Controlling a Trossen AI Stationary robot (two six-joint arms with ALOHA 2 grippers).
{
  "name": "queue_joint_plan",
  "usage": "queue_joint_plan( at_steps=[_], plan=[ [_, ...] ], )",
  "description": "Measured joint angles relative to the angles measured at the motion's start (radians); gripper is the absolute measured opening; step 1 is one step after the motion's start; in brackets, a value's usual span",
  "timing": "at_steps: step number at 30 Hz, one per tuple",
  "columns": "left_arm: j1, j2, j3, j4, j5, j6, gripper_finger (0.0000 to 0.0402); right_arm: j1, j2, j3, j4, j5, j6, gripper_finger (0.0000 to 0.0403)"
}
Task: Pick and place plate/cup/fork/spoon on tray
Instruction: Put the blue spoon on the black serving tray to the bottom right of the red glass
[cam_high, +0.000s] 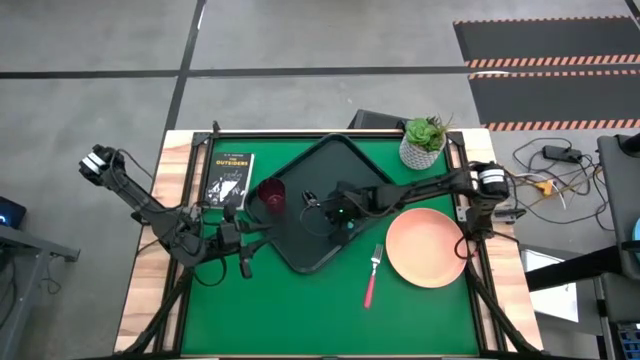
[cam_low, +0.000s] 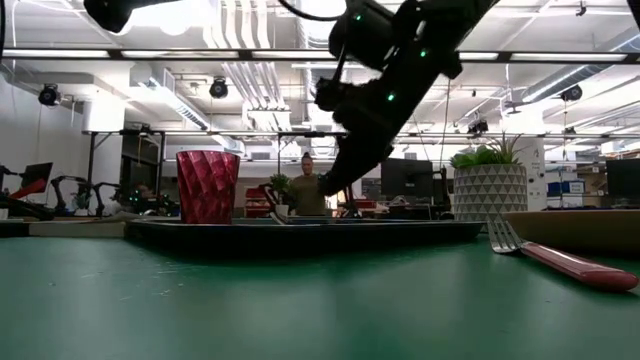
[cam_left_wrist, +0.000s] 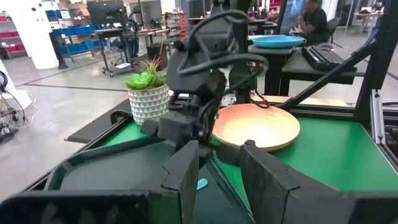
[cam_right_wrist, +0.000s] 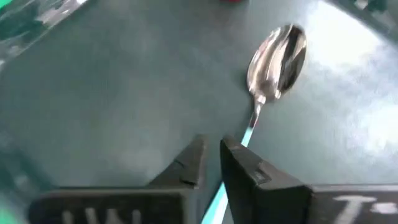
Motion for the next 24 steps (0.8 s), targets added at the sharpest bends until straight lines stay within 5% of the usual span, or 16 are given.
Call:
queue_joint_plan(
  at_steps=[12,24],
  plan=[
    [-0.001,0.030,-0.002,0.000,0.006,-0.027,0.0099,-0.039,0.046,-0.107,0.276,0.061,-0.048,0.0161],
    [0.000,0.029,-0.002,0.003,0.006,-0.025,0.0099,-0.071,0.046,-0.236,0.511,0.065,0.003,0.0157]
  ],
)
